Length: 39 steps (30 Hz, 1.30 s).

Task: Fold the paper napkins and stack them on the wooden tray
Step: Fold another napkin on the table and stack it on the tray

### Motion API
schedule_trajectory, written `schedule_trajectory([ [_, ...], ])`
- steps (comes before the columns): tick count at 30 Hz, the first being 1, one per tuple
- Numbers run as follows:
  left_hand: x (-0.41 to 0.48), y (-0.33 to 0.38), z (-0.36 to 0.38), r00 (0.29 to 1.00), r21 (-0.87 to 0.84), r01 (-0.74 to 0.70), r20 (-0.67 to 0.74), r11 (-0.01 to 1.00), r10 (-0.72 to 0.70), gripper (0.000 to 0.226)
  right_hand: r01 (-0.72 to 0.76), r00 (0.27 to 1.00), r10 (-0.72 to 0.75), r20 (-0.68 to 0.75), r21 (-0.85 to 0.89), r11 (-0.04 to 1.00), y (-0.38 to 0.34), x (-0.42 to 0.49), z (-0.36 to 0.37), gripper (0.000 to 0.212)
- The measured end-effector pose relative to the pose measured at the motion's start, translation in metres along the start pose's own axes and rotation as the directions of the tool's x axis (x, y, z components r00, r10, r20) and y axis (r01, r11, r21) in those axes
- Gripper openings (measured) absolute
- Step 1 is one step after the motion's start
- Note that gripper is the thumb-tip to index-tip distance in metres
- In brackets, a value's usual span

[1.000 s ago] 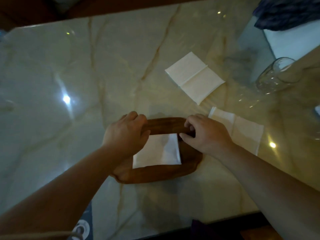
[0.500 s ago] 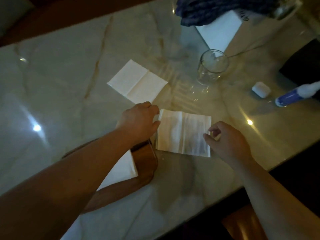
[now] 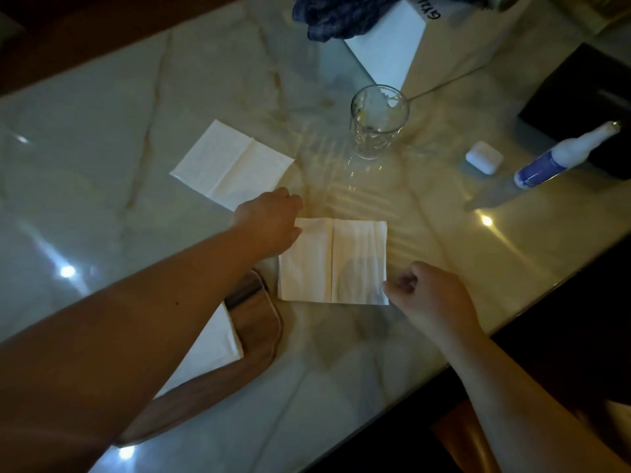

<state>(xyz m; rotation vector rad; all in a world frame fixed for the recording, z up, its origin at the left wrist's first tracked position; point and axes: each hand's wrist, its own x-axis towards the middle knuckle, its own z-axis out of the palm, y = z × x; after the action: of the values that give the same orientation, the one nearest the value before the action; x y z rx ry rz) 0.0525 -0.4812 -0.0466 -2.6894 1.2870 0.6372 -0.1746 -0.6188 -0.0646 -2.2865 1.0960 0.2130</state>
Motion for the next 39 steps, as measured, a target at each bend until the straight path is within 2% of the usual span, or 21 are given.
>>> schedule_trajectory([
  [4,0.004,-0.004,0.0,0.998,0.014,0.031,0.046,0.999,-0.032,0.033,0.042,0.997,-0.039,0.065,-0.046,0.998,-0.003,0.003,0.002,0.012],
  [7,-0.001,-0.005,0.001,0.997,-0.015,0.05,0.055,0.999,-0.049,0.027,0.089,0.993,-0.086,0.075,-0.041,0.995,-0.004,0.013,-0.005,0.012],
  [14,-0.043,0.007,0.0,0.99,-0.316,0.139,0.019,0.938,-0.14,0.018,0.184,0.982,-0.182,-0.057,0.024,0.983,-0.013,0.063,-0.046,0.006],
  [16,-0.053,0.016,0.003,0.988,-0.352,0.152,0.039,0.924,-0.148,0.019,0.203,0.978,-0.2,-0.066,0.053,0.978,-0.021,0.075,-0.054,0.005],
  [21,-0.068,0.039,0.016,0.995,-0.271,0.09,0.073,0.958,-0.073,0.027,0.276,0.96,-0.273,-0.062,0.052,0.96,-0.039,0.094,-0.055,0.005],
  [25,-0.072,0.049,0.023,0.99,-0.144,-0.034,0.128,0.989,0.052,0.034,0.332,0.942,-0.334,0.022,0.056,0.942,-0.044,0.099,-0.047,0.008],
  [28,-0.065,0.044,0.02,0.995,-0.158,-0.033,0.083,0.987,0.047,0.03,0.331,0.938,-0.338,0.081,0.085,0.94,-0.04,0.102,-0.041,0.017],
  [30,-0.05,0.036,0.014,1.0,-0.185,-0.023,0.004,0.982,0.024,0.027,0.316,0.939,-0.325,0.116,0.088,0.945,-0.037,0.105,-0.037,0.028],
  [33,-0.02,0.025,0.005,0.992,-0.229,-0.069,-0.115,0.971,0.043,0.041,0.327,0.93,-0.331,0.163,0.048,0.944,-0.039,0.108,-0.035,0.032],
  [35,-0.003,0.022,-0.003,0.991,-0.25,-0.097,-0.118,0.963,0.069,0.059,0.368,0.914,-0.365,0.175,0.016,0.93,-0.043,0.105,-0.037,0.022],
  [37,0.01,0.019,-0.01,0.992,-0.251,-0.114,-0.08,0.961,0.097,0.077,0.396,0.902,-0.399,0.164,0.055,0.917,-0.048,0.099,-0.043,0.012],
  [39,0.017,0.018,-0.013,0.988,-0.232,-0.146,-0.084,0.962,0.13,0.08,0.434,0.885,-0.446,0.136,0.111,0.894,-0.052,0.091,-0.048,0.006],
])
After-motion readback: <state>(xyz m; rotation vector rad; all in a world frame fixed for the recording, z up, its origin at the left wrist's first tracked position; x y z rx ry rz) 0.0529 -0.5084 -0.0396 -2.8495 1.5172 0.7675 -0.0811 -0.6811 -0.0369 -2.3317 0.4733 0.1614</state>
